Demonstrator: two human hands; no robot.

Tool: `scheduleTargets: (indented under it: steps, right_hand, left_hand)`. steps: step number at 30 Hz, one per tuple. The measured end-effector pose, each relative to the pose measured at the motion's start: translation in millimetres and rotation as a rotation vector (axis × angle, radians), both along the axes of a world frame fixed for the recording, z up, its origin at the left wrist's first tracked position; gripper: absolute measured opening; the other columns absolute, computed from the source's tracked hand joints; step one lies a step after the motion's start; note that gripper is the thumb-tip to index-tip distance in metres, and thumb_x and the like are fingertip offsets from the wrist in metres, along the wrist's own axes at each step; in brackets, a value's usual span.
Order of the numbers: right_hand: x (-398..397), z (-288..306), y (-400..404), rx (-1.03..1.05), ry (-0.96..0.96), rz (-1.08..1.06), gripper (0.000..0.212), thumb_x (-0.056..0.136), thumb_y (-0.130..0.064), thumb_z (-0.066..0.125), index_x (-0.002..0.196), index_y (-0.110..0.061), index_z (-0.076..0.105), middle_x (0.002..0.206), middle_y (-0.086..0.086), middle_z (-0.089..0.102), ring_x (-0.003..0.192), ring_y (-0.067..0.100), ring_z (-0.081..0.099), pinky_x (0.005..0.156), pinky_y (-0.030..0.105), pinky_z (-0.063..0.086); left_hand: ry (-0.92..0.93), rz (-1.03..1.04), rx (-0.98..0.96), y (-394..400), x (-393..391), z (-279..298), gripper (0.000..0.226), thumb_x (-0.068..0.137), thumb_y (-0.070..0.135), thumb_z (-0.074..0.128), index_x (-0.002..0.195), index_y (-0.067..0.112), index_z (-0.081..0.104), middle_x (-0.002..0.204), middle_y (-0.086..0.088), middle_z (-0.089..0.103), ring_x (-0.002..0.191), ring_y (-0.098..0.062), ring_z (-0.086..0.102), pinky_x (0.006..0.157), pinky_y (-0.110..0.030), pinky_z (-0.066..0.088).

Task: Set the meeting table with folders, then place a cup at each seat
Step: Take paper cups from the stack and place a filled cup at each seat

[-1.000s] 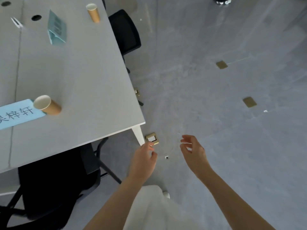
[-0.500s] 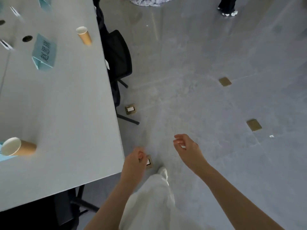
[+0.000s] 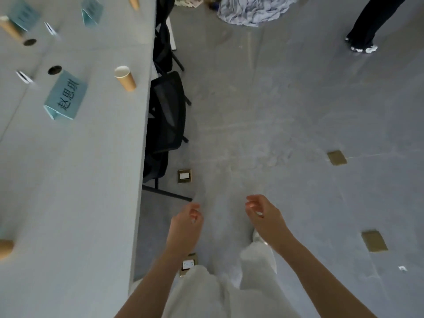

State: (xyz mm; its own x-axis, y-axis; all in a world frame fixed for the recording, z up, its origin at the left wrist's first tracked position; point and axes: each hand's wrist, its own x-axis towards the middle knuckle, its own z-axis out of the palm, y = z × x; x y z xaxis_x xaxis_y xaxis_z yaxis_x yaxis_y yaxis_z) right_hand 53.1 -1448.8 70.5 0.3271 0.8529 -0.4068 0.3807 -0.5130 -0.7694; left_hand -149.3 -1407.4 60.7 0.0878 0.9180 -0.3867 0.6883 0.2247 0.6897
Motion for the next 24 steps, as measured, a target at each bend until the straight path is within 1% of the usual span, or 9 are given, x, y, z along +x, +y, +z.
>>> scheduleTargets:
  steps: [2,4,6,9,11,16,20,22,24]
  right_hand:
    - [33.4,1.1,28.1,0.025,0.002,0.038,0.026,0.093,-0.015,0.056,0.118,-0.014,0.058,0.106,0.002,0.065,0.094,0.012,0.060,0.083,0.013,0.047]
    - [67.7,7.5,58.5,0.039,-0.002,0.104,0.026,0.094,-0.017,0.055,0.120,-0.016,0.056,0.107,-0.001,0.064,0.095,0.009,0.059,0.074,0.006,0.043]
    - [100.2,16.6,91.0,0.032,-0.006,0.162,0.026,0.095,-0.020,0.053,0.121,-0.017,0.055,0.110,-0.003,0.062,0.100,0.010,0.058,0.081,0.012,0.043]
    - [136.4,25.4,145.2,0.068,-0.041,0.231,0.024,0.095,-0.020,0.054,0.118,-0.018,0.056,0.110,-0.002,0.062,0.106,0.014,0.059,0.094,0.030,0.048]
    - [150.9,28.5,180.3,0.083,-0.058,0.276,0.024,0.094,-0.019,0.055,0.117,-0.016,0.056,0.109,0.000,0.062,0.106,0.016,0.060,0.095,0.035,0.049]
    - [152.9,24.1,262.9,0.122,-0.012,0.426,0.025,0.093,-0.016,0.056,0.118,-0.014,0.057,0.108,-0.002,0.063,0.096,0.001,0.063,0.079,0.015,0.045]
    - [129.6,15.4,338.0,0.141,-0.008,0.563,0.031,0.093,-0.017,0.057,0.123,-0.011,0.055,0.119,0.002,0.063,0.113,0.010,0.058,0.091,0.022,0.044]
    - [113.1,16.8,379.9,0.174,-0.015,0.606,0.031,0.093,-0.019,0.057,0.123,-0.011,0.055,0.120,0.001,0.063,0.114,0.011,0.058,0.095,0.025,0.045]
    - [95.3,18.6,421.4,0.200,-0.028,0.662,0.032,0.094,-0.019,0.055,0.125,-0.012,0.054,0.121,0.001,0.062,0.116,0.011,0.057,0.095,0.022,0.044]
  left_hand:
    - [0.001,0.091,-0.012,18.7,26.2,-5.2,0.017,0.096,0.014,0.053,0.112,0.016,0.060,0.083,0.010,0.061,0.079,-0.006,0.062,0.065,-0.010,0.045]
    - [0.021,0.164,-0.019,37.9,53.5,-3.7,0.020,0.095,0.014,0.054,0.114,0.013,0.061,0.084,0.007,0.062,0.082,-0.016,0.063,0.072,-0.022,0.047]
    - [0.041,0.208,-0.003,57.8,80.1,1.5,0.023,0.095,0.014,0.054,0.116,0.012,0.062,0.082,0.006,0.061,0.079,-0.014,0.059,0.072,-0.021,0.044]
    - [0.029,0.267,0.040,91.5,113.3,9.5,0.022,0.094,0.014,0.055,0.115,0.012,0.062,0.078,0.010,0.058,0.069,-0.002,0.055,0.058,-0.008,0.039]
    - [0.014,0.305,0.059,114.1,128.6,12.8,0.022,0.094,0.013,0.054,0.115,0.014,0.062,0.076,0.013,0.057,0.068,0.003,0.053,0.056,-0.006,0.039]
    - [0.034,0.331,0.156,160.1,141.9,12.9,0.022,0.092,0.010,0.058,0.113,0.013,0.063,0.096,0.006,0.064,0.086,-0.008,0.059,0.078,-0.016,0.043]
    - [0.069,0.419,0.150,209.6,130.0,1.9,0.020,0.091,0.009,0.057,0.109,0.012,0.064,0.092,0.004,0.064,0.089,-0.019,0.062,0.079,-0.031,0.050]
    - [0.079,0.464,0.129,243.6,116.9,-4.2,0.018,0.090,0.008,0.056,0.106,0.013,0.064,0.089,0.004,0.062,0.086,-0.022,0.062,0.074,-0.031,0.048]
    - [0.064,0.510,0.112,280.6,101.0,-8.1,0.019,0.090,0.009,0.056,0.108,0.014,0.063,0.092,0.002,0.063,0.090,-0.023,0.062,0.076,-0.030,0.047]
